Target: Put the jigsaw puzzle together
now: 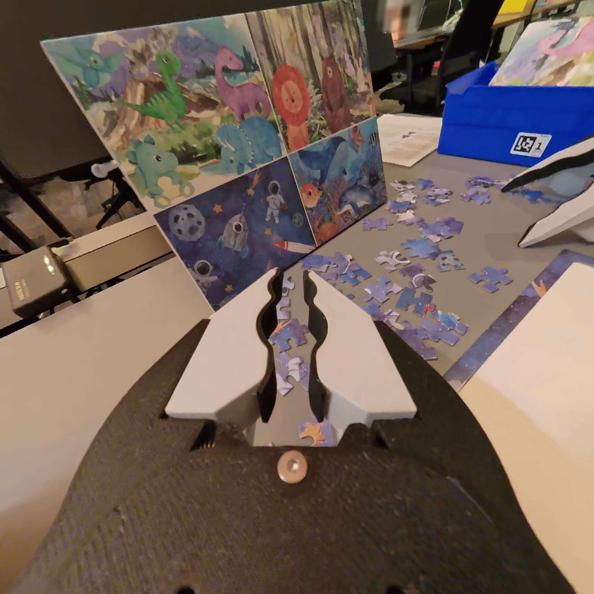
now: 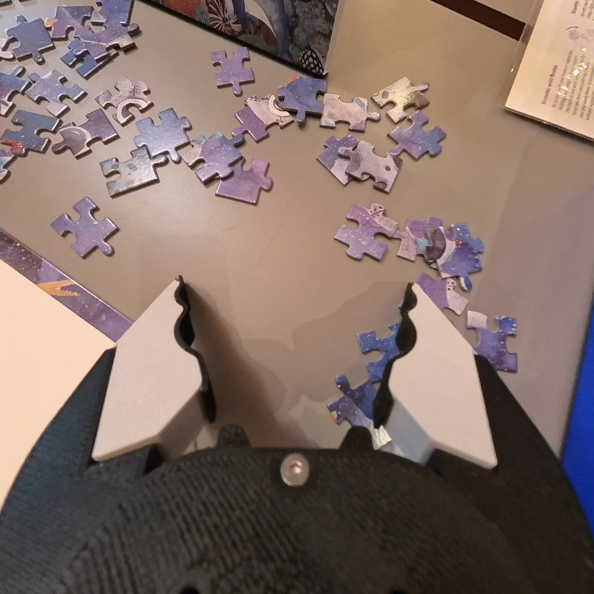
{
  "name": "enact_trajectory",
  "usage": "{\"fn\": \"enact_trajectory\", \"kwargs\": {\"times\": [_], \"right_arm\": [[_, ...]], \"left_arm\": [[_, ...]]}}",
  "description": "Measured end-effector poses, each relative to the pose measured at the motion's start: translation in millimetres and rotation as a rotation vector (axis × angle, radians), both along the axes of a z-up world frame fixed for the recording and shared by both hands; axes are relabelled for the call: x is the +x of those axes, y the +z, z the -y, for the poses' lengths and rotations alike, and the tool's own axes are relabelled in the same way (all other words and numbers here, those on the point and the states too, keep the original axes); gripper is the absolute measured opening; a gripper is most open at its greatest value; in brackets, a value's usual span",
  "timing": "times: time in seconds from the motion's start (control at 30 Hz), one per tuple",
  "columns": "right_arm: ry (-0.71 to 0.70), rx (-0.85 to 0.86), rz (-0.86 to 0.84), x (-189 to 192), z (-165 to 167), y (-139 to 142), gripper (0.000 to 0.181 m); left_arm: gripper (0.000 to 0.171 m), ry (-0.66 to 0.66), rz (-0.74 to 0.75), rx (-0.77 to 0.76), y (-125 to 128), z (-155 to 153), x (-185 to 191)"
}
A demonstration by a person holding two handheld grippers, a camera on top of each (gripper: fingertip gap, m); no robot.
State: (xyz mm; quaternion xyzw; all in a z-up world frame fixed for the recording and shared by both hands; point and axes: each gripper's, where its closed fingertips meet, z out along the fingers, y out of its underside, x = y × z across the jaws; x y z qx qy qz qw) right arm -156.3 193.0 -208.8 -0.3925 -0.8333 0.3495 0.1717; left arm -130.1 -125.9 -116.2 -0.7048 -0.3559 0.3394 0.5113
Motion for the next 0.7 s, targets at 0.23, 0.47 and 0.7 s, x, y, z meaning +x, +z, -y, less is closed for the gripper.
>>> {"fn": "enact_trajectory", "kwargs": {"times": [0.23,0.47,0.7], "right_arm": [[0.065,0.018,0.024,-12.5,0.9,-4.8,0.153],[0.083,0.026,0.030,-24.8,6.3,-5.4,0.158],[0.139,-0.185,-0.381,-33.5,26.0,74.6,0.094]], "left_arm": [[0.012,-0.006,0.004,-0.023,-2.5,-4.3,0.4],[0.012,0.002,0.000,-0.012,-1.2,-1.1,0.0],[0.015,0.001,0.015,0.040,0.2,1.5,-1.5]]}}
